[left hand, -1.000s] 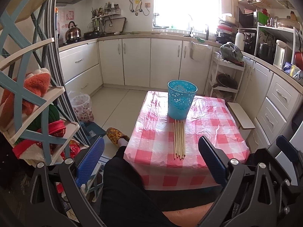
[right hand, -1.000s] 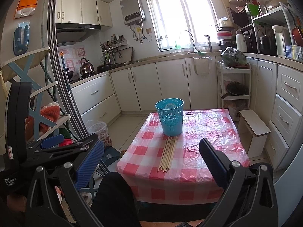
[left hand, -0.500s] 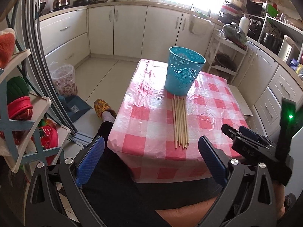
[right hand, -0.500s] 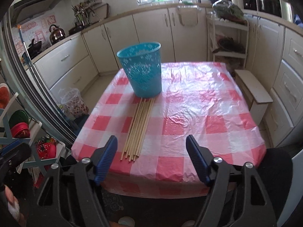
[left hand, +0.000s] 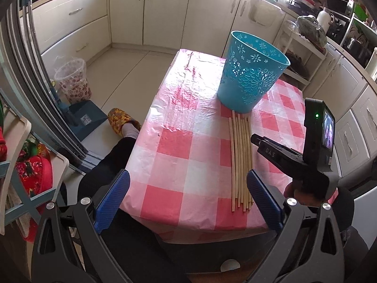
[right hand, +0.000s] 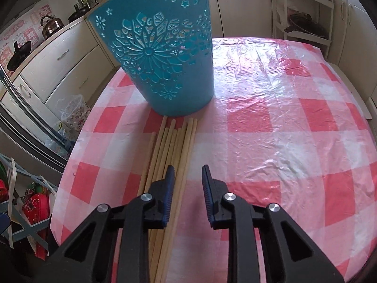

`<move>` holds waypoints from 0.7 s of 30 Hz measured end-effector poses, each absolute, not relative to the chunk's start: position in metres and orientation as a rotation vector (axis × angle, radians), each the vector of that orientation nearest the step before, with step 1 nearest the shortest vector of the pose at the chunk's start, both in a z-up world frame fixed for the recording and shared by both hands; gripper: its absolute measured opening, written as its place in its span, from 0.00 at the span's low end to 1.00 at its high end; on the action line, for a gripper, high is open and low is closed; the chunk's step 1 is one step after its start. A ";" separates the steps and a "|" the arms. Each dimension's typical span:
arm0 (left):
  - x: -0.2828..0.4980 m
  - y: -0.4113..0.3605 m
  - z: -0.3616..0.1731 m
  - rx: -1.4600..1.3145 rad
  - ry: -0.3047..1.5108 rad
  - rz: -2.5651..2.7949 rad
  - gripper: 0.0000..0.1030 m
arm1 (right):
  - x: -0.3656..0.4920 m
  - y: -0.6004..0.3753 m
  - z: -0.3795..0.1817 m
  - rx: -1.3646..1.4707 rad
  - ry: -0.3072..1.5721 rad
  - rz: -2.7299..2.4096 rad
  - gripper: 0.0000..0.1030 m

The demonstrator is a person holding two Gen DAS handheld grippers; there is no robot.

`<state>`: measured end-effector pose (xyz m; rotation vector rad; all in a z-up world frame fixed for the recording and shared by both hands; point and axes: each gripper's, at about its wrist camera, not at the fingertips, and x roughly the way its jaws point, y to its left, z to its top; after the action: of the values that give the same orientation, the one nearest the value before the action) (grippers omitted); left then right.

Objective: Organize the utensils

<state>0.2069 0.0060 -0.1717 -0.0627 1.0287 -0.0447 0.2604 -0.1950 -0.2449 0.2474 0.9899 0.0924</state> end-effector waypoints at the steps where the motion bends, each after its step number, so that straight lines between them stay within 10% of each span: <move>1: 0.213 0.005 -0.176 -0.060 1.037 -0.042 0.93 | 0.264 -0.194 -0.247 0.242 0.989 0.098 0.20; 21: 0.321 -0.053 -0.254 0.062 1.114 -0.050 0.92 | 0.251 -0.257 -0.249 0.276 0.985 0.082 0.05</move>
<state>0.3214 -0.0529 -0.2543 0.0616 1.1139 -0.0502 0.2511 -0.2573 -0.2492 0.2762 0.9847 0.0819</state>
